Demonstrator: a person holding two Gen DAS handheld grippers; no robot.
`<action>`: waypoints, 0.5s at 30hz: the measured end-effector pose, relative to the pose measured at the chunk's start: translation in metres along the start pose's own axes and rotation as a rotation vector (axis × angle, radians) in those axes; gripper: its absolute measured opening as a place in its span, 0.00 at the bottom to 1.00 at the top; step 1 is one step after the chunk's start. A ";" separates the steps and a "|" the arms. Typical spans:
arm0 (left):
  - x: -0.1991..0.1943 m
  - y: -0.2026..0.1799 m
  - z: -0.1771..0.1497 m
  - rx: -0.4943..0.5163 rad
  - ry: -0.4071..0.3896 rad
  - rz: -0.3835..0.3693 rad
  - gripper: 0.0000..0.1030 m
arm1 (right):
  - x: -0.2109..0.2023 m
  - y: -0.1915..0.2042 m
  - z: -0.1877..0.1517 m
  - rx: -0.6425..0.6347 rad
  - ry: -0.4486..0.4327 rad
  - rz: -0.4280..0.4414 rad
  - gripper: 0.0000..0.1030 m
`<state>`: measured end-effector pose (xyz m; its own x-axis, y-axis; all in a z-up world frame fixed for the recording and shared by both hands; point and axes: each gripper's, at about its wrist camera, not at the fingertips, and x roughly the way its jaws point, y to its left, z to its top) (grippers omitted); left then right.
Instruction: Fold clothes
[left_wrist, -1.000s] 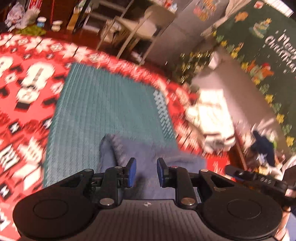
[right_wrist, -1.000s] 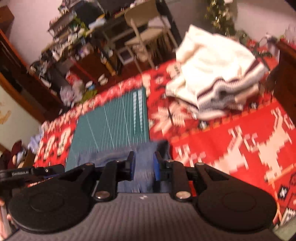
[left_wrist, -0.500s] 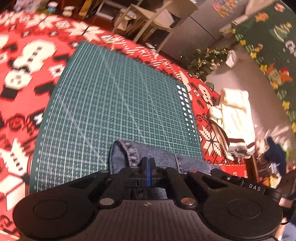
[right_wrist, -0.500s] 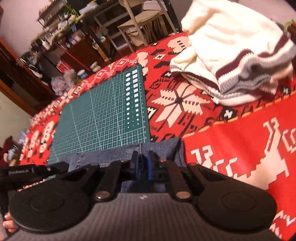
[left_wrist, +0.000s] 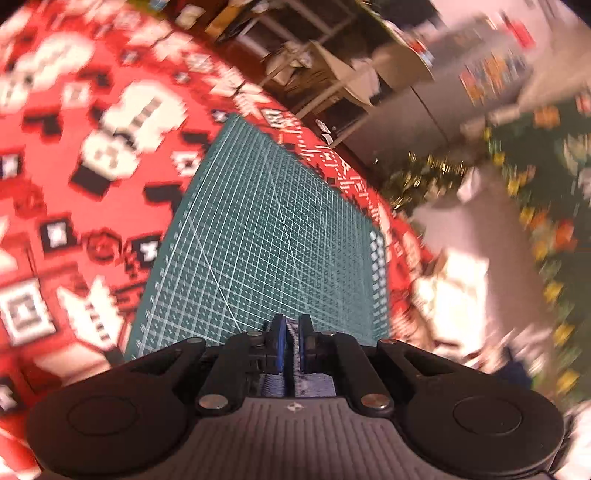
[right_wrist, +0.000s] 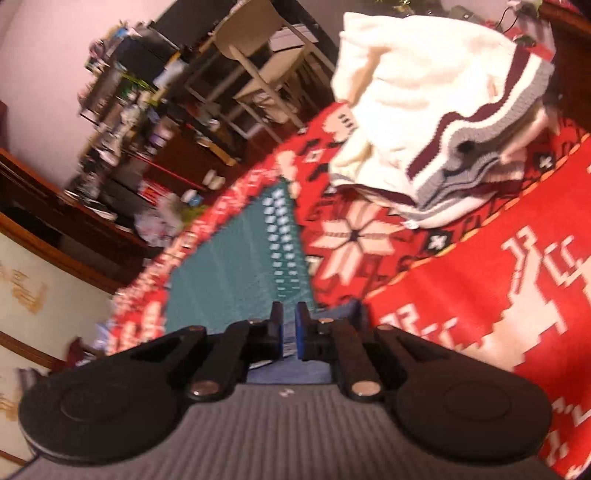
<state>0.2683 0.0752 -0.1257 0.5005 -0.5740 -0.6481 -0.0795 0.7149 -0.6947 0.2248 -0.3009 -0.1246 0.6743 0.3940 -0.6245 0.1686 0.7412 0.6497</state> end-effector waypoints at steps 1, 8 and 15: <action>0.000 0.005 0.001 -0.038 0.008 -0.025 0.05 | 0.001 0.001 -0.001 0.005 0.006 0.017 0.09; 0.023 0.021 -0.002 -0.175 0.082 -0.058 0.09 | 0.026 0.011 -0.010 -0.013 0.083 0.009 0.10; 0.015 0.026 -0.004 -0.115 0.076 0.083 0.03 | 0.032 0.007 -0.013 -0.019 0.109 0.000 0.10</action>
<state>0.2698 0.0837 -0.1549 0.4222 -0.5463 -0.7234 -0.2179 0.7135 -0.6660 0.2381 -0.2760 -0.1459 0.5922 0.4500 -0.6684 0.1541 0.7510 0.6421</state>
